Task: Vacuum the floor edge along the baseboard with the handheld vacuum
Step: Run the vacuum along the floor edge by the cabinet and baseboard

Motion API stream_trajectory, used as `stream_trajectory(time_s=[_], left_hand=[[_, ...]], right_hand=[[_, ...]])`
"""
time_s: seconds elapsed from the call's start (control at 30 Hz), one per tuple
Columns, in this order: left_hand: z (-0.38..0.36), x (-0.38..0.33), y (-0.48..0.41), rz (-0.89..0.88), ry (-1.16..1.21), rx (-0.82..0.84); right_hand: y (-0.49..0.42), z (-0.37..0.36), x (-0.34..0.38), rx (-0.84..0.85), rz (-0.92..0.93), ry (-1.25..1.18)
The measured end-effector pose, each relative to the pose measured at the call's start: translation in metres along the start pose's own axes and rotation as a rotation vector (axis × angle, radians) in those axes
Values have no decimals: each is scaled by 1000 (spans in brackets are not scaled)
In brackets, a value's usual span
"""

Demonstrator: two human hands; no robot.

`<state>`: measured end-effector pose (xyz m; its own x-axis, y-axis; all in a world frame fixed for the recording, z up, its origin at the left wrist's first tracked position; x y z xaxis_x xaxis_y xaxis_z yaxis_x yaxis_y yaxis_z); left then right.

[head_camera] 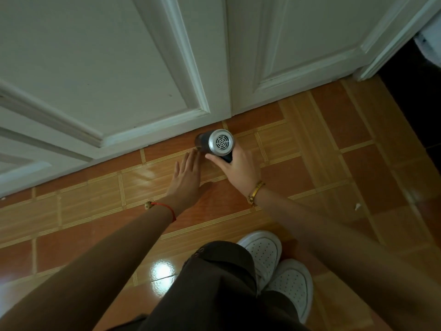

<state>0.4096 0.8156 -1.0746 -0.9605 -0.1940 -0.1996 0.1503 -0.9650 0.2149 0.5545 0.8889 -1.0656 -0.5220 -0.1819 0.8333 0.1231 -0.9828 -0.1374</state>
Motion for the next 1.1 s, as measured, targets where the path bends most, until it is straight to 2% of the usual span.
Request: stream_trajectory(time_s=[0.37, 0.53, 0.73, 0.93, 1.1], left_hand=[[-1, -36, -28, -157, 27, -14], [-5, -60, -40, -267, -1, 4], [-13, -88, -55, -364, -27, 38], [-15, -120, -72, -432, 0, 61], [-14, -143, -93, -466, -18, 66]], right_hand=[[-39, 68, -46, -247, -161, 102], [-59, 83, -51, -142, -126, 27], [-86, 110, -68, -272, -173, 30], [-91, 120, -77, -189, -176, 23], [-103, 139, -91, -301, -218, 96]])
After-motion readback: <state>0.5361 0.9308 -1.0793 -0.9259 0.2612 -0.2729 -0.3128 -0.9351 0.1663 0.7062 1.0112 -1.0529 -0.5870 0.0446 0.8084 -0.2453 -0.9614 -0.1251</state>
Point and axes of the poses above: each hand's wrist, its own y-axis away from the middle knuckle, its own z-axis out of the back of the hand, x = y × z, the point moved 1 cm from there along -y, towards the middle knuckle, and after that the axes turned 14 degrees about -x, right-handed, at the moved point
